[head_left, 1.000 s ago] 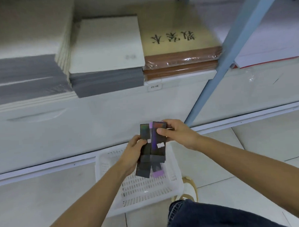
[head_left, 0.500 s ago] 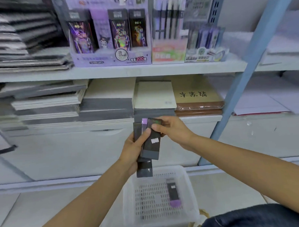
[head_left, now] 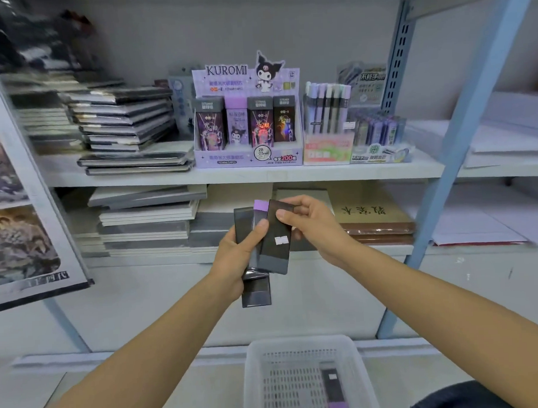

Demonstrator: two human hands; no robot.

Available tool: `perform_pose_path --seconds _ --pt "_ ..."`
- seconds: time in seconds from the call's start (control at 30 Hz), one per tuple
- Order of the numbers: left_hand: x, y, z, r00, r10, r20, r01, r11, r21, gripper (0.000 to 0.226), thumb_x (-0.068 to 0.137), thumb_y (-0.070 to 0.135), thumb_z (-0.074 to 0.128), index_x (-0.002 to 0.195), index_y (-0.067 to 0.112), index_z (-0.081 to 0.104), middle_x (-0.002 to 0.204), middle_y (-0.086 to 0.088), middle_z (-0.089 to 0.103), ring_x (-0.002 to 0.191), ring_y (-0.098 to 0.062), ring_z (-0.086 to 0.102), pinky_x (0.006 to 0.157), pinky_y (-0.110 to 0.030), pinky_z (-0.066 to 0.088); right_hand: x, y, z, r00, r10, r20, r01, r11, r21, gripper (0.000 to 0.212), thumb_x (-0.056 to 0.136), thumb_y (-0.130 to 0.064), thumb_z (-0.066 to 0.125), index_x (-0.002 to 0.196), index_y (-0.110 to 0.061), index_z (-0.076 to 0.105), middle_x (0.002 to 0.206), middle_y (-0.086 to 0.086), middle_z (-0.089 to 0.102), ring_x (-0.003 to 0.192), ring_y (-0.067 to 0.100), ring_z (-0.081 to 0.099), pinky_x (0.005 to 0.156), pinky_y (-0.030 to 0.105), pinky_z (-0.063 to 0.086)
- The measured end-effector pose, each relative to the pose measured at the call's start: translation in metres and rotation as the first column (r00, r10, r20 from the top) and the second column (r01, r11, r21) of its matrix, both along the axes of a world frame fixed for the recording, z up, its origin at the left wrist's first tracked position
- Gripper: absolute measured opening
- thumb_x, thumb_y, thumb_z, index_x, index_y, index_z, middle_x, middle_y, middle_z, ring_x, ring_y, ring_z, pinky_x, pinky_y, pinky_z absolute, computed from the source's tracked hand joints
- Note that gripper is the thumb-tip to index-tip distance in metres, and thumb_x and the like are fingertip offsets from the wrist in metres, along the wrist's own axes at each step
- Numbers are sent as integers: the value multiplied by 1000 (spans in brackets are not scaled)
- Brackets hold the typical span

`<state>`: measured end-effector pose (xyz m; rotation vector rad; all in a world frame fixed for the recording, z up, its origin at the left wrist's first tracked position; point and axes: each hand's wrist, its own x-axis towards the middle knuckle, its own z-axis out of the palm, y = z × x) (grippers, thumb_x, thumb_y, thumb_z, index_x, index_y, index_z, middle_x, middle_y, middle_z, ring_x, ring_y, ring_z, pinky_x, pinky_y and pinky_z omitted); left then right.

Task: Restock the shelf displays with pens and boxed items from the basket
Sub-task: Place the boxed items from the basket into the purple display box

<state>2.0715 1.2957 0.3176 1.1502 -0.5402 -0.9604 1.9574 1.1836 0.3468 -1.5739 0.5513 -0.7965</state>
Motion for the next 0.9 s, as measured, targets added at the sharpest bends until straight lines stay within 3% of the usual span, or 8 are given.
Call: perform_pose_path --seconds 0.1,0.3,0.43,0.57,0.67,0.77,0.83,0.9 --pt "9 3 3 1000 1 -12 -1 1000 7 54 64 35 80 112 17 64 98 -8 76 77 -22 74 56 -31 56 11 -2 0 999 -40 5 40 999 27 27 91 -7 65 116 -2 57 91 8 62 52 6 51 47 17 40" --pt "20 3 4 995 -99 -7 99 985 143 65 48 34 89 107 20 65 95 -8 76 74 -22 73 57 -32 56 11 -10 -7 998 -58 19 59 995 -76 31 89 -13 68 117 -20 55 111 -2 63 85 13 63 64 21 48" --pt "21 -1 6 997 -68 -30 72 984 162 69 43 32 89 105 20 64 87 -8 76 65 -20 73 52 -30 55 12 -11 -10 997 -7 79 20 985 -172 14 92 -10 62 102 -14 71 126 -3 61 98 9 65 80 20 51" --pt "26 -4 11 996 -48 -74 62 977 202 64 43 32 88 102 18 64 79 -8 76 56 -20 71 46 -28 53 7 -14 -10 992 122 35 -112 973 -204 45 93 13 34 119 -5 66 143 -6 48 126 10 51 94 24 50" --pt "30 -6 11 994 -29 -105 53 973 227 62 50 34 87 105 15 65 80 -8 76 58 -20 71 46 -27 53 2 -18 -14 976 208 -68 -219 936 -276 50 88 18 45 132 -3 55 148 -3 40 130 11 49 104 24 45" --pt "31 -8 10 990 10 -138 19 978 206 55 57 37 84 105 15 67 75 -7 75 55 -19 70 46 -26 53 1 -20 -21 980 150 -131 -189 908 -373 41 87 8 60 126 -3 61 132 7 56 116 15 59 98 24 48" --pt "34 -8 10 990 49 -133 -28 987 158 51 63 37 82 107 15 67 77 -5 76 55 -16 70 47 -26 52 -1 -21 -22 990 94 -108 -124 941 -316 23 90 -4 63 112 -6 69 101 9 71 84 16 67 74 26 55" --pt "36 -9 9 992 108 -68 -102 990 99 48 70 33 81 113 16 65 90 -6 76 65 -16 71 49 -28 53 -4 -22 -23 994 33 -100 -57 966 -253 13 93 -21 62 101 -12 69 69 3 69 49 12 59 48 21 46"
